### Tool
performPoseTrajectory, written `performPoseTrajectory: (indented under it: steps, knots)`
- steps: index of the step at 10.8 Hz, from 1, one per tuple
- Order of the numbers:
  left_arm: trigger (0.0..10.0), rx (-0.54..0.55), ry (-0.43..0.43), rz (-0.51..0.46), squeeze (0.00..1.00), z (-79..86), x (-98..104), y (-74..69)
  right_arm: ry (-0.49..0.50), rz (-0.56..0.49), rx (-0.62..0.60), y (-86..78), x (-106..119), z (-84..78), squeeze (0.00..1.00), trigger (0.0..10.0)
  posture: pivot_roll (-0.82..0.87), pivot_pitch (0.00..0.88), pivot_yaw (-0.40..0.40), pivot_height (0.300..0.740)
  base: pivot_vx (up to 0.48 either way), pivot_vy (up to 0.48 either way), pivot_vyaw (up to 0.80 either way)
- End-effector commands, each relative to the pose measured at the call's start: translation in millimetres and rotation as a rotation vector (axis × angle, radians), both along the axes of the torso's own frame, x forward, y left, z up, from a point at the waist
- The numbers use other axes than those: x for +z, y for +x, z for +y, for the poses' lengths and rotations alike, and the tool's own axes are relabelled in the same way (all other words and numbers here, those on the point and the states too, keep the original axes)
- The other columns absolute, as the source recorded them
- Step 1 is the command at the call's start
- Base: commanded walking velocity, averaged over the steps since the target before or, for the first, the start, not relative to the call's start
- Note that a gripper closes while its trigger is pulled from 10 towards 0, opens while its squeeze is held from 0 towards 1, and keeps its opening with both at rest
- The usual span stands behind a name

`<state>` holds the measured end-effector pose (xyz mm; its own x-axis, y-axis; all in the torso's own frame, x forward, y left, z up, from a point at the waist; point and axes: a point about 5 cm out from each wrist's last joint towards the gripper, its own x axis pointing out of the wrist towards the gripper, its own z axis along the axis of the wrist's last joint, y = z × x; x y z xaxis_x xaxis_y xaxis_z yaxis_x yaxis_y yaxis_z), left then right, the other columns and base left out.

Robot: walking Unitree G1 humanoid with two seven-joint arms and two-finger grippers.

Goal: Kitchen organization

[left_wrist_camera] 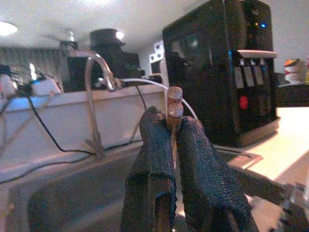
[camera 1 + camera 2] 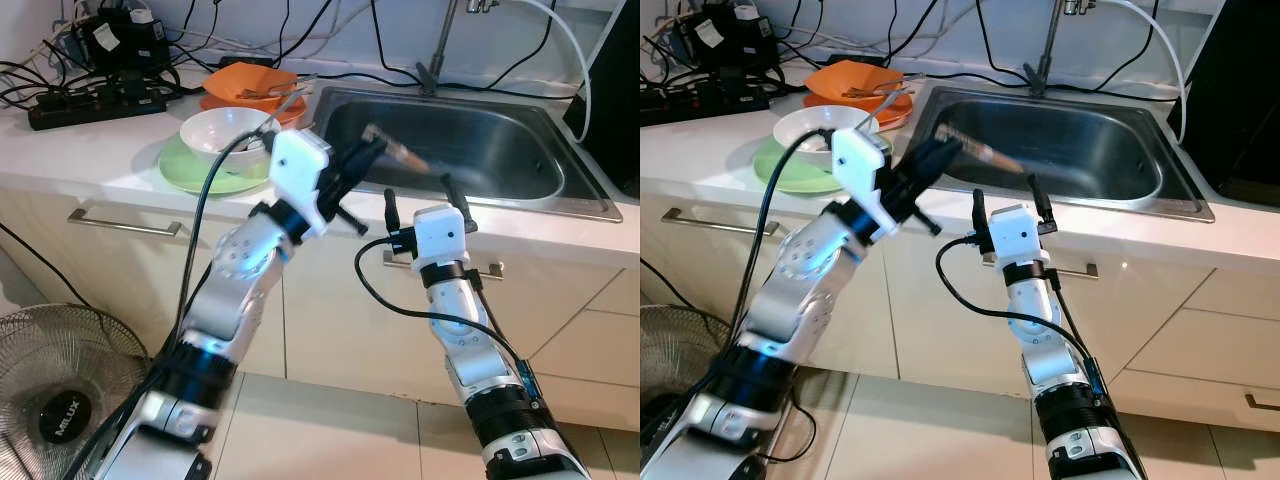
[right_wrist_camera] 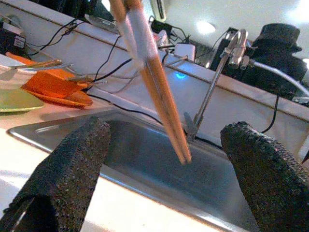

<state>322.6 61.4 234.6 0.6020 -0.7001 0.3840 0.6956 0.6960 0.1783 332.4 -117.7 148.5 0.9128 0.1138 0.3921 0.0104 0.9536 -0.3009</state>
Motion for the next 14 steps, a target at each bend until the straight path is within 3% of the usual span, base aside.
performPoseTrajectory:
  steps: [1,5,9,10,14]
  knots:
    - [10.0,-0.033,-0.013,-0.003,0.00,0.4,4,-3.4,-0.014,-0.018,0.009,2.6,4,3.0,0.00,10.0,0.18,0.000,-0.022,0.740,0.000,0.000,0.00]
    - [10.0,-0.135,0.040,0.047,0.00,-4.5,-1,-12.1,-0.014,-0.032,0.002,3.9,7,4.2,0.00,10.0,0.18,0.000,-0.022,0.740,0.000,0.000,0.00]
    - [10.0,-0.124,0.097,0.068,0.00,-2.0,-8,-12.4,-0.008,-0.042,-0.008,5.0,9,3.4,0.00,9.6,0.18,0.000,-0.022,0.740,0.000,0.000,0.00]
    - [10.0,-0.118,0.100,0.065,0.00,-2.4,-8,-11.9,-0.007,-0.043,-0.007,5.0,9,3.6,0.00,0.0,0.18,0.000,-0.022,0.740,0.000,0.000,0.00]
    - [10.0,-0.113,0.107,0.064,0.00,-3.6,-8,-12.0,-0.008,-0.039,0.005,4.8,8,5.5,0.00,0.0,0.18,0.000,-0.024,0.740,0.000,0.000,0.00]
